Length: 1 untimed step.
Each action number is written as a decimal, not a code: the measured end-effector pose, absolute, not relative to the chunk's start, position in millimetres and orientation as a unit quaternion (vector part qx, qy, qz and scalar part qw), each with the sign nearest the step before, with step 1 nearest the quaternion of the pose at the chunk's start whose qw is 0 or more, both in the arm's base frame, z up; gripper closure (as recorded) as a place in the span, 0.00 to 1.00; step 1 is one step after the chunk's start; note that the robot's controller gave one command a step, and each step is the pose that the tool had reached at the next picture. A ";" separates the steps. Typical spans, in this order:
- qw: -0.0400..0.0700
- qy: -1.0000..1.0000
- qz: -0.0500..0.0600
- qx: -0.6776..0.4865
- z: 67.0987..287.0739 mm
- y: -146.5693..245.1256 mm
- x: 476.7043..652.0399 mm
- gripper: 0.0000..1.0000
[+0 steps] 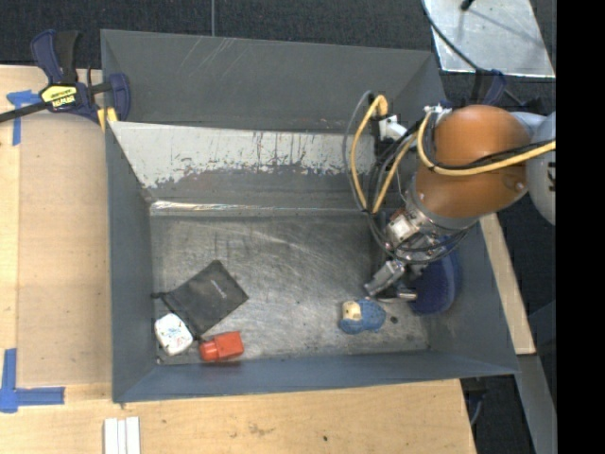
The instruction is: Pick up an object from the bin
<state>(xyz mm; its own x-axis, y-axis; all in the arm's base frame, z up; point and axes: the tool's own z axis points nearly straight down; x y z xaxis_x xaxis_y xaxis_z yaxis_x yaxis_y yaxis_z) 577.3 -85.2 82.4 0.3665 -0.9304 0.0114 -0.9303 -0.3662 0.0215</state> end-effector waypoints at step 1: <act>-0.001 -0.564 0.001 0.826 192.0 -85.4 577.4 1.00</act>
Offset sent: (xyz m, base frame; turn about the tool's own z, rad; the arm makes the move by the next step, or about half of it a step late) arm -0.0002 0.0002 0.1079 0.0001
